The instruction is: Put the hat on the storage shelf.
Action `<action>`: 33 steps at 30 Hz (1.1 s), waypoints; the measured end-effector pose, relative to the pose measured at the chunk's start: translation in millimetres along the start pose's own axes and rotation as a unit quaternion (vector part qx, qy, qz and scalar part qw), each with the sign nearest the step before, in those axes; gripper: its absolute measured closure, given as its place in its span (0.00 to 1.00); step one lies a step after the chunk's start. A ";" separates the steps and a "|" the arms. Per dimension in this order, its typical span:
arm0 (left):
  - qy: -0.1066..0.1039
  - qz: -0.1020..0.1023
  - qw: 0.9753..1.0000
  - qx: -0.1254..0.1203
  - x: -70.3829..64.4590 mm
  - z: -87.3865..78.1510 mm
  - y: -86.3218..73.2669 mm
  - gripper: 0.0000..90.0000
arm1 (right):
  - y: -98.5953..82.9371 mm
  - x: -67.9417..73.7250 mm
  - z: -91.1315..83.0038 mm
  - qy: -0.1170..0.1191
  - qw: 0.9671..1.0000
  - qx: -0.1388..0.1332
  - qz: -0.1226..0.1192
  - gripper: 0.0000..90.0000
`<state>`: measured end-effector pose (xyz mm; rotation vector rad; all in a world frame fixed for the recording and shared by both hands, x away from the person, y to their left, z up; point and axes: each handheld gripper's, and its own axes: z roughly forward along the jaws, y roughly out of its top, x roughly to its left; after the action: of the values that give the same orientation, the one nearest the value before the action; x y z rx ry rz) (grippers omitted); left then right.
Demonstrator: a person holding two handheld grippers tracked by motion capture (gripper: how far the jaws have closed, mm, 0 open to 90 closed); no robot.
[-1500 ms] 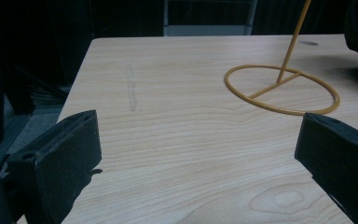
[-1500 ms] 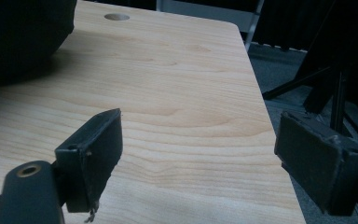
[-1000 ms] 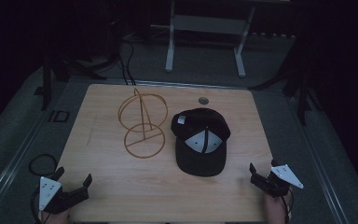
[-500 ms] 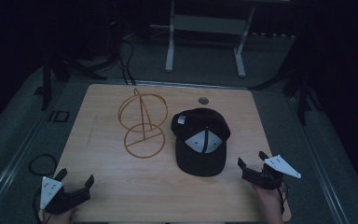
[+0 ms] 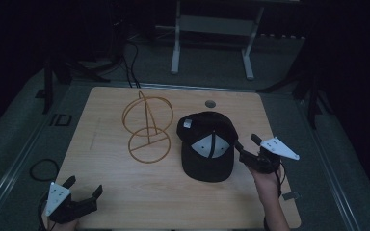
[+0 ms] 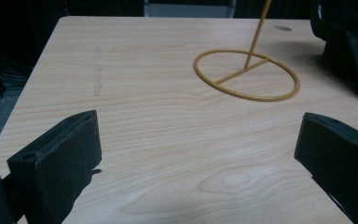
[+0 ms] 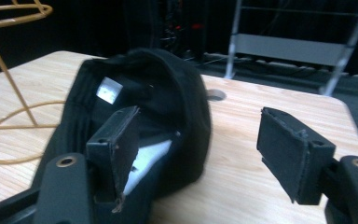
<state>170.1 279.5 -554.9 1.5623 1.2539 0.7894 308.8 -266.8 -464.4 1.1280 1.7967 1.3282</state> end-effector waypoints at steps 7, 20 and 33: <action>-0.002 -0.001 1.000 0.006 -0.8 -0.2 0.2 0.01 | 20.6 4.0 32.8 -0.003 0.999 0.036 -0.028 0.37; -0.005 -0.007 1.000 0.005 -0.2 -0.2 -0.4 0.01 | 30.2 9.4 84.3 -0.026 0.992 0.116 -0.041 0.39; -0.007 -0.013 1.000 0.008 0.5 0.1 -0.9 0.01 | 15.0 18.1 107.0 -0.113 0.977 0.168 -0.062 0.99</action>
<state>170.0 280.0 -555.8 1.5595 1.2710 0.7534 396.8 -203.9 -481.7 1.2605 1.9287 0.8062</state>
